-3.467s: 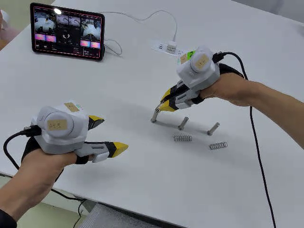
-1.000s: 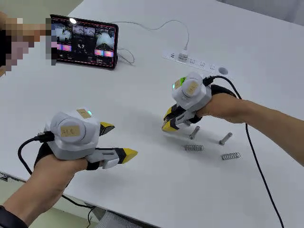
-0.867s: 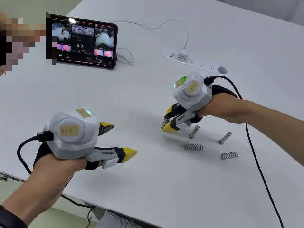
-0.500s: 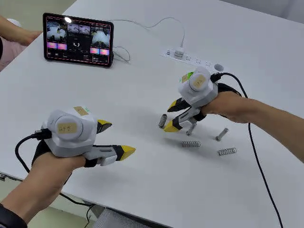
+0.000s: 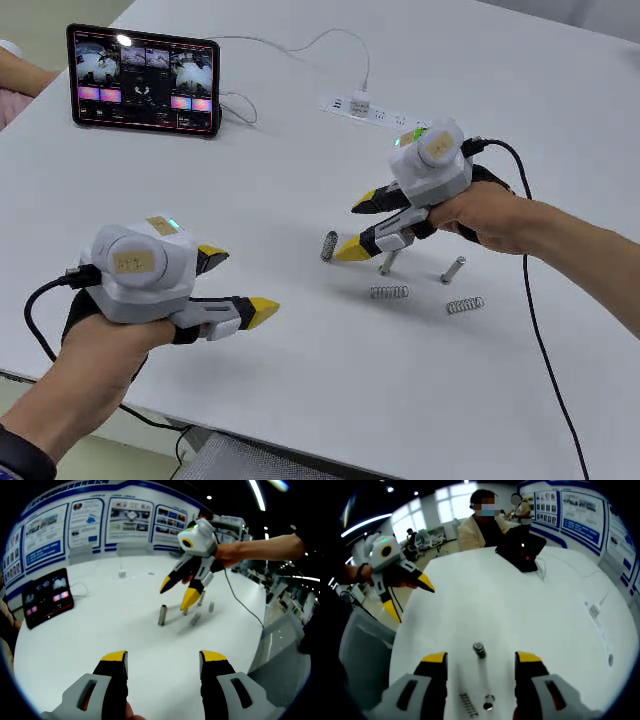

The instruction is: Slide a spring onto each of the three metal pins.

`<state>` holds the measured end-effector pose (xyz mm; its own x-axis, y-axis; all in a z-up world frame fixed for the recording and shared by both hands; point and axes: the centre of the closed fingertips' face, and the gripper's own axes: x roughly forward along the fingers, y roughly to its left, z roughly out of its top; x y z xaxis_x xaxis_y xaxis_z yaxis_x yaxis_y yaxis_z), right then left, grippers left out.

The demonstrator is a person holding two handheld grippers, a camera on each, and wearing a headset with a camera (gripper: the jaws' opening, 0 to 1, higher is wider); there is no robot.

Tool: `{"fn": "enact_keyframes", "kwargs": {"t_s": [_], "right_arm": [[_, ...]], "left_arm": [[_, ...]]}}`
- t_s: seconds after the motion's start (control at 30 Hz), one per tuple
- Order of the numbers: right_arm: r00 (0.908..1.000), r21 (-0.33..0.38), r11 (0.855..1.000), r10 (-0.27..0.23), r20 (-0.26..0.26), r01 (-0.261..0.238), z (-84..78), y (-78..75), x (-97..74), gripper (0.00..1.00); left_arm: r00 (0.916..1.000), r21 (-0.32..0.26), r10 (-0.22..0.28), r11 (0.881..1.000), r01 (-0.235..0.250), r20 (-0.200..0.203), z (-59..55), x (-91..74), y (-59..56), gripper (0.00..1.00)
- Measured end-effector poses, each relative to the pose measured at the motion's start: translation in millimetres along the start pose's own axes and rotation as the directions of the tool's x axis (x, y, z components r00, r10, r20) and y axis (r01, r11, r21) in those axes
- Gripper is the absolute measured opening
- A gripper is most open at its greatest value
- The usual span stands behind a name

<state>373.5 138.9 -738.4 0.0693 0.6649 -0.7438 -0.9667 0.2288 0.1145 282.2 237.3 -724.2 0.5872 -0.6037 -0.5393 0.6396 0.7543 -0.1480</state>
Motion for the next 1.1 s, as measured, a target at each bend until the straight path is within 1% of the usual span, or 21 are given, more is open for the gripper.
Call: {"fn": "enact_keyframes", "kwargs": {"t_s": [0.27,0.37,0.53,0.63,0.7,0.77,0.87,0.93,1.1], "right_arm": [[0.9972,0.044,0.998,-0.037,0.065,0.034,3.6,8.1,-16.5,0.6],[0.9946,0.078,0.996,-0.038,0.097,0.031,4.4,11.7,-20.5,0.6],[0.9911,0.116,0.992,-0.06,0.119,0.046,0.9,14.2,-26.4,0.63],[0.9849,0.147,0.988,-0.079,0.154,0.056,2.4,15.1,-31.6,0.63],[0.979,0.187,0.981,-0.083,0.186,0.048,6.2,14.9,-35.0,0.65],[0.9768,0.194,0.979,-0.093,0.192,0.056,6.2,13.8,-38.0,0.65],[0.9702,0.22,0.973,-0.115,0.213,0.067,5.7,11.9,-43.4,0.67],[0.9672,0.23,0.97,-0.124,0.222,0.072,4.3,13.3,-46.6,0.67],[0.9639,0.24,0.967,-0.14,0.226,0.085,-2.2,17.6,-52.3,0.69]], "left_arm": [[1.0,0.009,-0.004,1.0,0.004,0.003,7.0,2.2,-3.5,0.59],[1.0,0.011,-0.006,1.0,0.006,0.004,8.8,3.1,-5.6,0.59],[0.9999,0.008,-0.01,1.0,0.01,0.006,10.5,5.2,-7.9,0.59],[0.9999,0.009,-0.015,1.0,0.015,0.008,12.6,6.3,-9.7,0.59],[0.9998,0.011,-0.016,1.0,0.016,0.007,13.1,7.6,-8.0,0.59],[0.9998,0.01,-0.017,1.0,0.017,0.006,13.1,8.9,-7.5,0.59],[0.9998,0.01,-0.016,1.0,0.016,0.007,14.9,10.4,-6.9,0.6],[0.9998,0.009,-0.017,1.0,0.017,0.008,16.6,11.1,-7.4,0.6],[0.9998,0.014,-0.017,1.0,0.017,0.005,18.9,13.9,-7.2,0.61]]}}
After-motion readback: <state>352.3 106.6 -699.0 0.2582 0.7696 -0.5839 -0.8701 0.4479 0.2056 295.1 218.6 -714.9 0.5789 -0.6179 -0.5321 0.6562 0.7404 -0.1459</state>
